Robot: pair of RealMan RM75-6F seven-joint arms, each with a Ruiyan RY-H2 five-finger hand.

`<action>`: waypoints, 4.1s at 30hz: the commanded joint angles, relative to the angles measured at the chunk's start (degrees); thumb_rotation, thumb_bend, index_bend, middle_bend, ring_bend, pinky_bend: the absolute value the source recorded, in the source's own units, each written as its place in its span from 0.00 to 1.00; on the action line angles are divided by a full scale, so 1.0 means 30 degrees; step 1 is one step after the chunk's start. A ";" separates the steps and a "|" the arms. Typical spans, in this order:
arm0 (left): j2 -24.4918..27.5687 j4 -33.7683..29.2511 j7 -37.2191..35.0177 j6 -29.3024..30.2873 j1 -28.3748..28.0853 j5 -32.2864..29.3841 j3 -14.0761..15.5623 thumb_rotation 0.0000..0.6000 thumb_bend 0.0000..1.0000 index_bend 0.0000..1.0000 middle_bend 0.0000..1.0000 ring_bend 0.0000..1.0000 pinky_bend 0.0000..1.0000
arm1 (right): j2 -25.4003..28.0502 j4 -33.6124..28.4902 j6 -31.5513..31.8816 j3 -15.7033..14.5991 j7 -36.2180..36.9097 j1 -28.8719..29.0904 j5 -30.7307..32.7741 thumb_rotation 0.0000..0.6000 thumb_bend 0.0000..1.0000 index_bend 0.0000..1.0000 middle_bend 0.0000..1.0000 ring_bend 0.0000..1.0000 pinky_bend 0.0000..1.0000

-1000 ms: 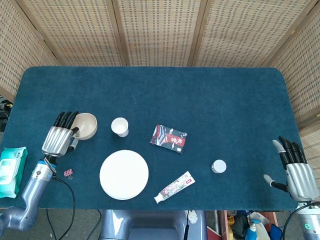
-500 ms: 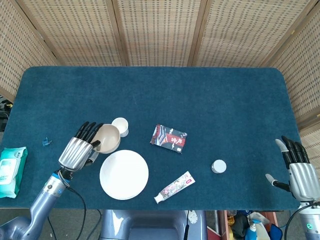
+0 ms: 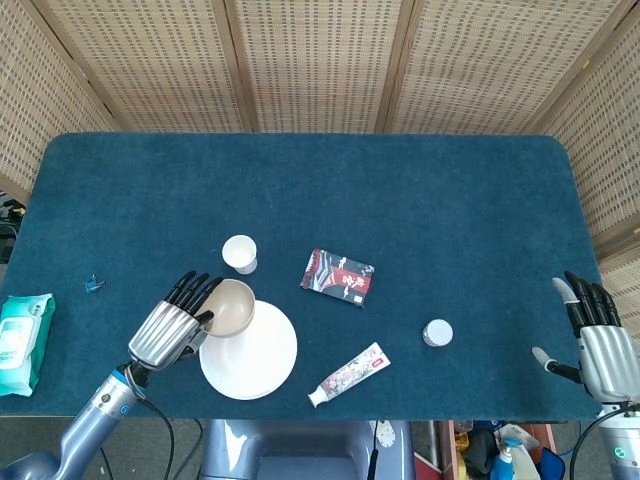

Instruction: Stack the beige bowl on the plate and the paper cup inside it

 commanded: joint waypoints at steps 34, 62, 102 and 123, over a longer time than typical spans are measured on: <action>-0.2492 0.1811 0.0962 -0.2540 -0.0104 -0.0365 0.0706 1.00 0.42 0.59 0.06 0.00 0.04 | 0.0083 0.0006 0.0013 0.0091 0.0194 -0.0066 0.0190 1.00 0.15 0.00 0.00 0.00 0.00; -0.0426 0.0355 -0.0629 -0.1218 -0.0449 -0.0407 -0.0906 1.00 0.17 0.37 0.00 0.00 0.01 | 0.0069 0.0019 0.0260 0.0116 0.0337 -0.0131 0.0007 1.00 0.15 0.00 0.00 0.00 0.00; -0.2327 0.4803 0.2372 -0.5712 -0.5241 -0.8314 -0.4886 1.00 0.21 0.41 0.00 0.00 0.01 | 0.0187 0.0187 -0.0216 0.0110 0.1175 0.0016 0.0215 1.00 0.15 0.00 0.00 0.00 0.00; -0.4976 0.7610 0.4200 -0.6931 -0.7223 -1.1226 -0.5048 1.00 0.31 0.46 0.02 0.00 0.01 | 0.0295 0.0524 -0.0493 0.0208 0.2193 0.0085 0.0531 1.00 0.15 0.00 0.00 0.00 0.00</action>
